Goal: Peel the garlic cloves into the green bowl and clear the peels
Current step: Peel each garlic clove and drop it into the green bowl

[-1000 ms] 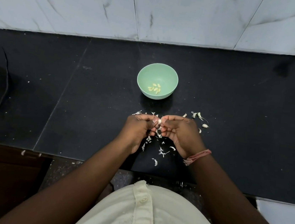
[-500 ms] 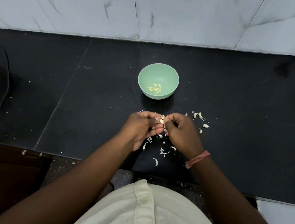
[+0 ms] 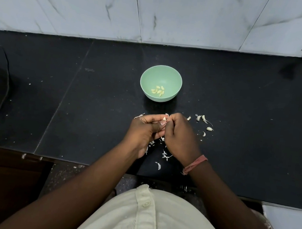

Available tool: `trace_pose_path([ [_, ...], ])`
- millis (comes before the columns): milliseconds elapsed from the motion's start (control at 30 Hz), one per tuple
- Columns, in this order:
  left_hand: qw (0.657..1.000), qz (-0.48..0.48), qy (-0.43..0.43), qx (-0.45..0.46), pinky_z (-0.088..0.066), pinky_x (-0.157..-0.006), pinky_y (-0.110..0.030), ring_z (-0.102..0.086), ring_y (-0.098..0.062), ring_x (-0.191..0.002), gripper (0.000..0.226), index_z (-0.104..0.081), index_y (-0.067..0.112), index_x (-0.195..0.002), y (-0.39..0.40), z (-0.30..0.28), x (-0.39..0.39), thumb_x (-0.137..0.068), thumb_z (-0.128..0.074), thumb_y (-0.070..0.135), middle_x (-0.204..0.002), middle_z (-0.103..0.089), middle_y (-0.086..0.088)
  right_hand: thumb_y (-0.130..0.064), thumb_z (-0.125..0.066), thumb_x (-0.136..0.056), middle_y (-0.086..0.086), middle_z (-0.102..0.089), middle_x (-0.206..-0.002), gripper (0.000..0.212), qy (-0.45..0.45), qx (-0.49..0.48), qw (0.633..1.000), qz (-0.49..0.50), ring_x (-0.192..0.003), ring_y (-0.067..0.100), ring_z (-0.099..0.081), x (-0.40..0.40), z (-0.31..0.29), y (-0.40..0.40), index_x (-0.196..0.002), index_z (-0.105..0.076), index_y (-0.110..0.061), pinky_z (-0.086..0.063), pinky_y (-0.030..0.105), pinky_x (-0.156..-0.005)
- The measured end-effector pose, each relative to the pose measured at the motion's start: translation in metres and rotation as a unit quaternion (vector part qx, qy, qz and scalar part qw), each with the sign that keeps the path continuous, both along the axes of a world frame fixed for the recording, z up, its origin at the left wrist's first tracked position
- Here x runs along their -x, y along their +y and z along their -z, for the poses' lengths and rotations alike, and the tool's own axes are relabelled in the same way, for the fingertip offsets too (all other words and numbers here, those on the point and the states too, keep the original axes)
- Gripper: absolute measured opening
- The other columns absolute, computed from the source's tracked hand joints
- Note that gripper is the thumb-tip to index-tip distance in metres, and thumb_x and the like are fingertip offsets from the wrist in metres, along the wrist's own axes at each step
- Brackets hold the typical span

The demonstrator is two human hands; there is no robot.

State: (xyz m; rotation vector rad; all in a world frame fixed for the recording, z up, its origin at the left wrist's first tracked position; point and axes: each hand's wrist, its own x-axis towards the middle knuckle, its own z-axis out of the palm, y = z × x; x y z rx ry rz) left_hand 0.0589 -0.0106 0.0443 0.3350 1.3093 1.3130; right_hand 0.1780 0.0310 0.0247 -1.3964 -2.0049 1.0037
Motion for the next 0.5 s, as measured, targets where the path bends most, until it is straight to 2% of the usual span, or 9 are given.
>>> trace_pose_path([
  [133,1.0,-0.001,0.003,-0.007,-0.059,-0.071,-0.024,-0.073,-0.02,-0.087,0.023,-0.069,-0.008,-0.113,-0.002,-0.002,-0.001,-0.092,-0.062,-0.006,-0.108,-0.073,-0.023,-0.019,-0.043,-0.1,0.005,-0.058,-0.098,0.011,0.009,-0.009,1.0,0.008,-0.09,0.016,-0.054,0.003,-0.002,0.0,-0.095,-0.051,-0.013,-0.038,0.027,-0.074],
  [267,1.0,0.009,0.003,-0.01,-0.061,-0.081,-0.029,-0.07,-0.023,-0.092,0.022,-0.07,-0.004,-0.112,-0.005,0.002,-0.002,-0.091,-0.062,-0.005,-0.107,-0.072,-0.023,-0.017,-0.045,-0.1,0.002,-0.057,-0.095,0.013,0.035,0.008,0.998,0.047,-0.084,0.013,-0.053,-0.002,-0.001,0.006,-0.093,-0.054,-0.01,-0.038,0.026,-0.07],
  [367,1.0,-0.011,-0.001,-0.009,-0.061,-0.083,-0.034,-0.068,-0.015,-0.083,0.02,-0.074,0.004,-0.108,-0.006,0.005,0.001,-0.092,-0.063,-0.002,-0.093,-0.07,-0.013,-0.013,-0.054,-0.095,-0.001,-0.064,-0.085,0.009,0.081,0.013,0.994,0.075,-0.08,0.016,-0.061,-0.006,0.0,0.01,-0.089,-0.061,-0.015,-0.048,0.034,-0.072],
  [433,1.0,-0.021,-0.01,-0.009,-0.061,-0.085,-0.037,-0.068,-0.015,-0.085,0.02,-0.075,0.007,-0.107,-0.005,0.005,0.002,-0.094,-0.063,-0.001,-0.094,-0.07,-0.012,-0.01,-0.061,-0.091,-0.004,-0.069,-0.081,0.01,0.12,0.056,0.987,0.088,-0.076,0.015,-0.067,-0.006,-0.001,0.01,-0.088,-0.066,-0.018,-0.058,0.042,-0.074],
  [500,0.999,-0.023,-0.018,-0.013,-0.06,-0.088,-0.04,-0.07,-0.018,-0.09,0.02,-0.075,0.01,-0.107,-0.005,0.005,0.003,-0.094,-0.063,0.0,-0.097,-0.073,-0.01,-0.004,-0.065,-0.088,-0.004,-0.071,-0.079,0.016,0.151,0.08,0.98,0.101,-0.076,0.016,-0.07,-0.006,-0.002,0.008,-0.087,-0.069,-0.02,-0.061,0.047,-0.074],
])
